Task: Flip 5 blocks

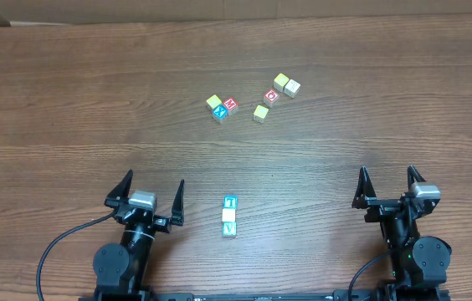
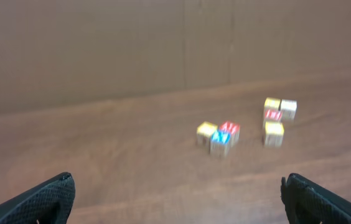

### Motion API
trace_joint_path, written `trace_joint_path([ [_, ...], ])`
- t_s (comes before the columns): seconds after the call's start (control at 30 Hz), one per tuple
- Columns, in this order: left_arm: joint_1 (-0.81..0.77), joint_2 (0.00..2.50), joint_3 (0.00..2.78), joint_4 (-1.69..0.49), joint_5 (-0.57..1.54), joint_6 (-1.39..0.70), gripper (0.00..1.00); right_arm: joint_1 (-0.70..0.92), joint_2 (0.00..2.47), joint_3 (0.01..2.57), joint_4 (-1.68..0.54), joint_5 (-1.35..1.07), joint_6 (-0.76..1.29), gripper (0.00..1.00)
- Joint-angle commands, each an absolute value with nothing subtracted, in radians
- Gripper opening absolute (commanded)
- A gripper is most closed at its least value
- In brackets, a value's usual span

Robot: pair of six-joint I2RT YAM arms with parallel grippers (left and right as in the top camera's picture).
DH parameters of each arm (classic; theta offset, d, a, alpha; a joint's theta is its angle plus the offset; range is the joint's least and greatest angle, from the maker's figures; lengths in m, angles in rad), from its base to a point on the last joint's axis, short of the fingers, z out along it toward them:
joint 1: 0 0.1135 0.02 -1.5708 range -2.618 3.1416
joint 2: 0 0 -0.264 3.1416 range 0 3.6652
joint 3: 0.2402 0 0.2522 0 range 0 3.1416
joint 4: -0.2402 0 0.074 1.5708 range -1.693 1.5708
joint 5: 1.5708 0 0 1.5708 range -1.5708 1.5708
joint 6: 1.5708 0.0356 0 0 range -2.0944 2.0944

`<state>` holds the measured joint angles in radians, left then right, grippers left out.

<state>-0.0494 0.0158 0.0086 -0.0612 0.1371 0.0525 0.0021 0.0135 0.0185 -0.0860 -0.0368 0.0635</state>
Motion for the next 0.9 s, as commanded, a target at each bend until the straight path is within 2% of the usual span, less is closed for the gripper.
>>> trace_joint_path([
  [0.0, -0.038, 0.003, 0.004, -0.071, 0.092, 0.045, 1.0, -0.001, 0.003, 0.008, -0.08, -0.035, 0.059, 1.0],
  [0.87, -0.038, 0.004, 0.004, -0.072, 0.082, 0.038, 1.0, -0.001, 0.003, 0.008, -0.08, -0.035, 0.059, 1.0],
])
